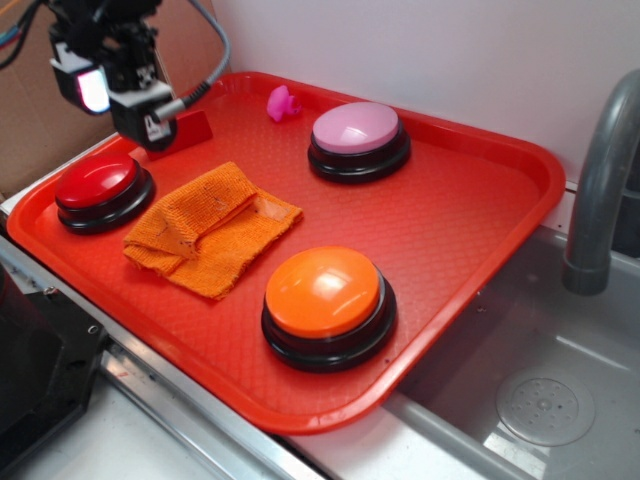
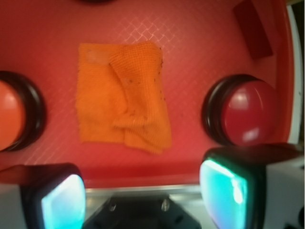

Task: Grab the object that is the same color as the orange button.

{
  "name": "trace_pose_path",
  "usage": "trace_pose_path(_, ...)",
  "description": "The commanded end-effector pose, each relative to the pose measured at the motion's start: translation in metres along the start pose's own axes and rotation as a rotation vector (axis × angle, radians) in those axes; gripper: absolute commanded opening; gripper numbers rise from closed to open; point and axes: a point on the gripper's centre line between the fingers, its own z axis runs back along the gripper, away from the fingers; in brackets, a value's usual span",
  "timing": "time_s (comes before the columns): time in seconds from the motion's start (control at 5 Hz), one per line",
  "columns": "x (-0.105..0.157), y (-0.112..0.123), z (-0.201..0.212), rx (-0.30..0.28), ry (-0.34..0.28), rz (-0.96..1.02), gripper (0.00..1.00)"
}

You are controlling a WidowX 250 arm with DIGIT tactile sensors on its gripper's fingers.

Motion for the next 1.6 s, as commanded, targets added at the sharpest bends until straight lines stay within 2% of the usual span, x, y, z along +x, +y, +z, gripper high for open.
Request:
trace_pose_path(0.0, 0.035, 0.01, -0.031, -0.022, -0.056, -0.027, 1.0)
trace_pose_path(0.2, 0.044, 0.012, -0.053, -0.027, 0.015, -0.026, 1.0)
trace_pose_path(0.6, 0.041, 0.007, -0.094, -0.028, 0.133, -0.033, 1.0)
trace_pose_path(0.8, 0.038, 0.003, -0.1, -0.038, 0.142, -0.042, 0.0)
trace_pose_path(1.0, 0.037, 0.005, -0.102, 0.015, 0.156, -0.022, 0.0)
trace_pose_path(1.2, 0.037, 0.01, -0.083, 0.021, 0.158, -0.031, 0.0)
trace_pose_path(1.4, 0.036, 0.02, -0.033, 0.026, 0.122, -0.072, 0.0)
